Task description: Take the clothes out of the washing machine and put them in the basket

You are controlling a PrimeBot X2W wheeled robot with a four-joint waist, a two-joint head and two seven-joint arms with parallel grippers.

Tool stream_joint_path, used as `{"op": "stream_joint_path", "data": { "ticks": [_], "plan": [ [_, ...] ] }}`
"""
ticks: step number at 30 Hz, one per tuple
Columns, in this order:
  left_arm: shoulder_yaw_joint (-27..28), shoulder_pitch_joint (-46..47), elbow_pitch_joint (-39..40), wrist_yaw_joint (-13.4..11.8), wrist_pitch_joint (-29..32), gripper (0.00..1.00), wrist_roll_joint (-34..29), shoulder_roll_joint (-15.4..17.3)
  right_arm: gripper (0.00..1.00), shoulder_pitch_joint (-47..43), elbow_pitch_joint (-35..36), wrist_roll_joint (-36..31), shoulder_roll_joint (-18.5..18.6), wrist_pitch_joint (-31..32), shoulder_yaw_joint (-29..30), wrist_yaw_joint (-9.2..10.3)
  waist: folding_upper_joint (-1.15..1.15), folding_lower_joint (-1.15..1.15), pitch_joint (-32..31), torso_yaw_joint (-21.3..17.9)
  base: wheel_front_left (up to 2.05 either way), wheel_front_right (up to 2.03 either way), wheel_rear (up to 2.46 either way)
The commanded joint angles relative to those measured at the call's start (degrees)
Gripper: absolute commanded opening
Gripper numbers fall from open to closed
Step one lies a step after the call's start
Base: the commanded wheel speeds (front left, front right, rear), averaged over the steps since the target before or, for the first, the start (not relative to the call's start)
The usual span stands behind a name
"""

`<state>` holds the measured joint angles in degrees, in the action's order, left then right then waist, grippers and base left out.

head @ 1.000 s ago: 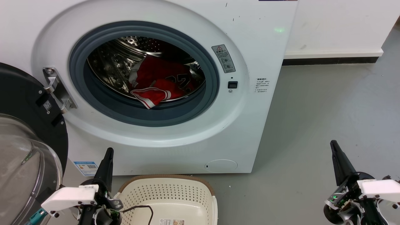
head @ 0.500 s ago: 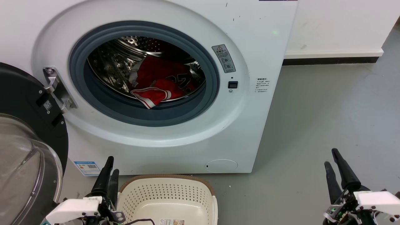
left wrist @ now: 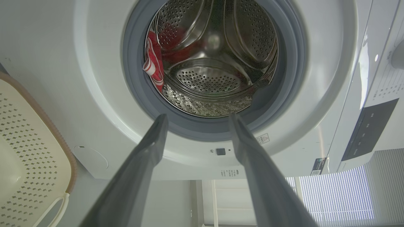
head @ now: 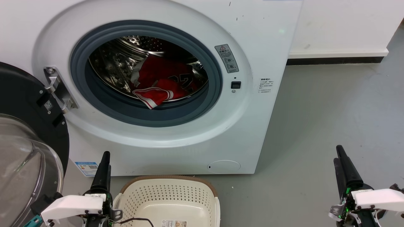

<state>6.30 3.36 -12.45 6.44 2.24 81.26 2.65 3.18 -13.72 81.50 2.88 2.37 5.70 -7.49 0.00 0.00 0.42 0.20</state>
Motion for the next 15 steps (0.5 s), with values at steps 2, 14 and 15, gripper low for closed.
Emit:
{"op": "stream_joint_path", "data": {
  "ticks": [2, 14, 15],
  "plan": [
    [0.0, 0.2, 2.1, -0.6, -0.8, 1.00, -2.9, 0.1, 1.00, 0.1, 2.0, -3.3, 0.1, -0.8, -0.2, 0.00, 0.00, 0.00, 0.1, 0.0, 0.00, 0.00, 0.00],
    [-2.4, -1.0, 5.8, -3.6, -3.6, 1.00, -16.9, 0.2, 1.00, -1.1, 6.2, -17.9, 0.1, -3.7, -1.5, 0.00, 0.00, 0.00, 0.2, 0.1, 0.00, 0.00, 0.00],
    [-2.7, -1.1, 6.0, -3.8, -3.8, 1.00, -18.0, 0.2, 1.00, -1.3, 6.5, -19.1, 0.1, -3.9, -1.6, 0.00, 0.00, 0.00, 0.2, 0.1, 0.00, 0.00, 0.00]
  ]
}}
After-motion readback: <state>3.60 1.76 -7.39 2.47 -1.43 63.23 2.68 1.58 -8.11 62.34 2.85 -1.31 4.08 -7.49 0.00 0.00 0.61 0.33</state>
